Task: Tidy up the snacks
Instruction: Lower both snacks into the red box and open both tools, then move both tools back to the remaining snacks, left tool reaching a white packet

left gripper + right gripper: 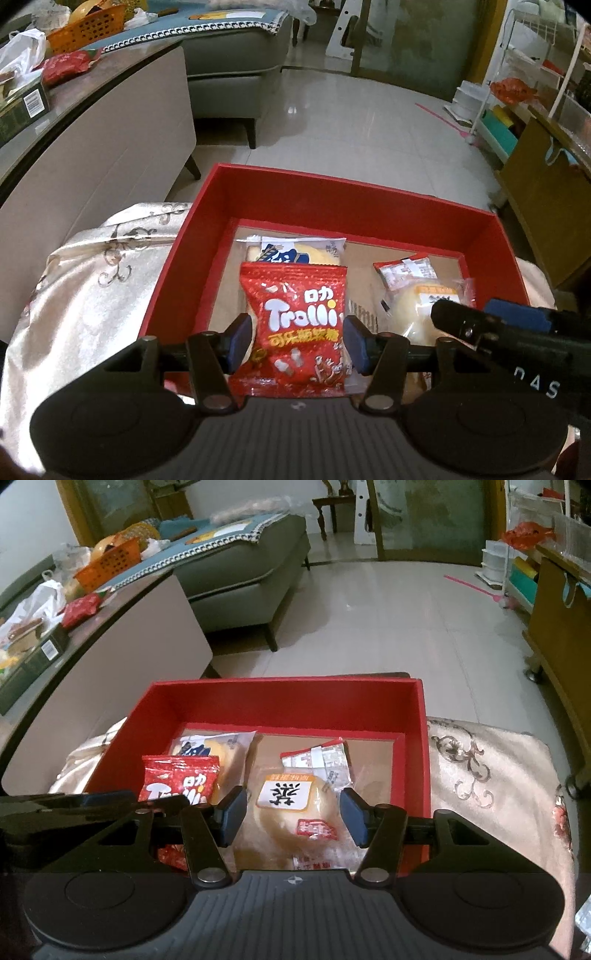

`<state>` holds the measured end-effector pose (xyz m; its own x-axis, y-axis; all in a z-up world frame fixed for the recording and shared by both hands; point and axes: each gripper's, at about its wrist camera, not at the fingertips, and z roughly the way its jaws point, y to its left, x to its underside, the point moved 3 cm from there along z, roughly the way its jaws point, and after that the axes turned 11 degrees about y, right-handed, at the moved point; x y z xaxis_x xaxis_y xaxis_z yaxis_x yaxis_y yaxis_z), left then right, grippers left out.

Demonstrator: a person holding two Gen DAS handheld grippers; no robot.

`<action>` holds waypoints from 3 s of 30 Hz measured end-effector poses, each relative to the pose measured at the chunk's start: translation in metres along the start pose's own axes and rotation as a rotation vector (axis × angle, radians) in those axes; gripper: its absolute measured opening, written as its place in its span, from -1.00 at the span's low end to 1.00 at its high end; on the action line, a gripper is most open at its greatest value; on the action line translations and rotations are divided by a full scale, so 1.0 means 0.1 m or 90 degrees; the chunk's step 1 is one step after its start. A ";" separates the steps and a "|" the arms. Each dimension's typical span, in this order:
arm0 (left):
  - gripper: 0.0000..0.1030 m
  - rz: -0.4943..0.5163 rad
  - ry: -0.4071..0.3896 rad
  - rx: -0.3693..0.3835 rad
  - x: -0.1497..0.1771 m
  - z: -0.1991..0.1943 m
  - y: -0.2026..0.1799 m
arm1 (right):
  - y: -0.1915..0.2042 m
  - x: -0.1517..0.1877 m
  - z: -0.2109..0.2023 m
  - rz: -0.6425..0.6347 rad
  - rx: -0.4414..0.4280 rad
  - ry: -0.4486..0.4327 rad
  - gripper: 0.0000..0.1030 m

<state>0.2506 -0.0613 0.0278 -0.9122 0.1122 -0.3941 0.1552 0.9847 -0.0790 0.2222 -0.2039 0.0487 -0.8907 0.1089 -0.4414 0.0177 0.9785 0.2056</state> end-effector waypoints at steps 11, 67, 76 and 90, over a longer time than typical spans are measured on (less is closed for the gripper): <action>-0.07 -0.007 -0.020 0.013 0.08 -0.26 0.09 | 0.15 0.03 -0.21 -0.015 0.005 -0.018 0.24; 0.09 -0.036 0.100 -0.005 0.86 -0.03 0.29 | 0.06 1.03 -0.94 -0.008 0.001 0.022 0.37; 0.05 -0.081 0.100 -0.006 0.71 0.14 0.38 | -0.06 1.07 -0.94 -0.008 0.001 0.035 0.38; 0.00 -0.048 0.153 -0.075 1.14 -0.06 0.51 | 0.13 1.05 -0.91 -0.035 -0.023 0.048 0.38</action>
<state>0.1524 0.0028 -0.0155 -0.9855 0.0530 -0.1609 0.0515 0.9986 0.0133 0.0873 -0.1954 0.0848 -0.9218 0.0396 -0.3857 -0.0479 0.9755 0.2146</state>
